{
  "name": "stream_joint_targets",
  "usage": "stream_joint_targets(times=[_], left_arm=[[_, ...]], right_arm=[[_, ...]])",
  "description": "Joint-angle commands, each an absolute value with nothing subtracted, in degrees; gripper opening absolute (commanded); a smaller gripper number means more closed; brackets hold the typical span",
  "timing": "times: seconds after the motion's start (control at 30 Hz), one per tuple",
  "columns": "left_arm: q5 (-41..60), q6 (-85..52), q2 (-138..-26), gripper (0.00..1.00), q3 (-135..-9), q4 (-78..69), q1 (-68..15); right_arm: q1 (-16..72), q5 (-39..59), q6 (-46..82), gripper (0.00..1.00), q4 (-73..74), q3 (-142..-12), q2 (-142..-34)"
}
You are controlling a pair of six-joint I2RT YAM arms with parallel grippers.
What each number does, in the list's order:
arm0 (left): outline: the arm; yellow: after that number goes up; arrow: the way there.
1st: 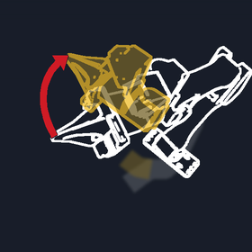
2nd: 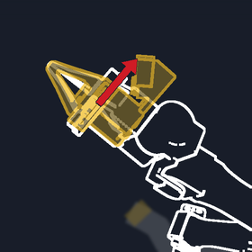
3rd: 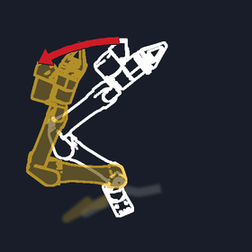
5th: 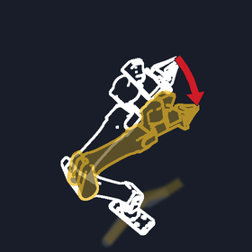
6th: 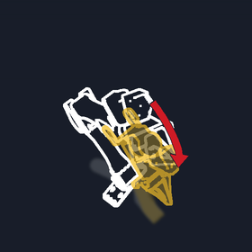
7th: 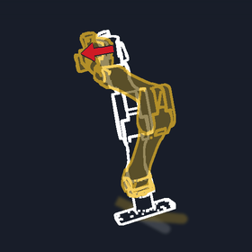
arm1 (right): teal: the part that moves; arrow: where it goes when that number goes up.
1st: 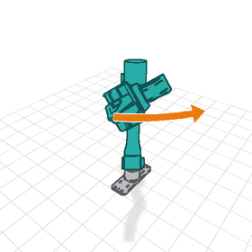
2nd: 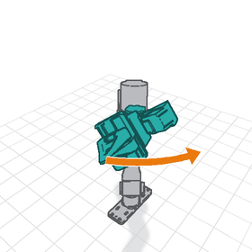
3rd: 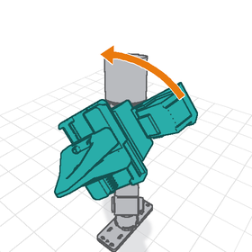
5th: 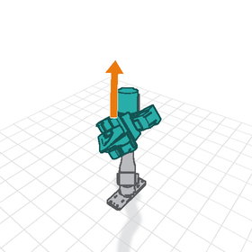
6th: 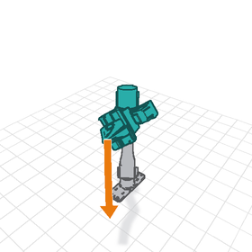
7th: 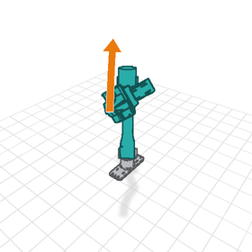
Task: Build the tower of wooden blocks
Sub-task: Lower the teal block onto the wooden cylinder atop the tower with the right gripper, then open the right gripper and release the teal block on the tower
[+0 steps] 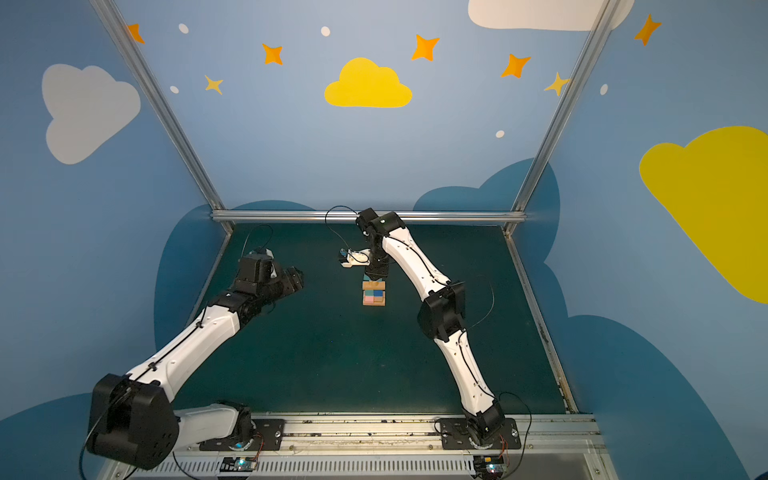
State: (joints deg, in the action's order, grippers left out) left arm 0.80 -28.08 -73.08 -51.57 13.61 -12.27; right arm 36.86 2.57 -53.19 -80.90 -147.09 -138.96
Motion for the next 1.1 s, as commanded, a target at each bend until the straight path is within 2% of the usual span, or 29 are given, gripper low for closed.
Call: stream_joint_targets(times=[0.0, 0.27, 0.63, 0.8, 1.07], left_arm=[[0.3, -27.4, -73.4, 0.88, -52.8, 14.4, -12.0], [0.3, -27.4, -73.4, 0.88, -52.8, 14.5, -12.0], [0.4, -27.4, -73.2, 0.88, -52.8, 14.6, -12.0], [0.4, -27.3, -72.7, 0.88, -52.8, 14.9, -12.0], [0.8, -27.6, -71.4, 0.88, -52.7, 15.4, -12.0]], right_arm=[[37.1, 2.9, -53.3, 0.36, -81.4, -146.5, -140.0], [37.1, 2.5, -53.2, 0.39, -81.1, -146.5, -140.0], [37.2, 2.5, -52.8, 0.72, -80.7, -146.5, -139.0], [37.3, 2.6, -52.7, 0.81, -80.4, -146.4, -137.8], [37.9, 2.4, -51.7, 0.84, -79.4, -146.4, -133.9]])
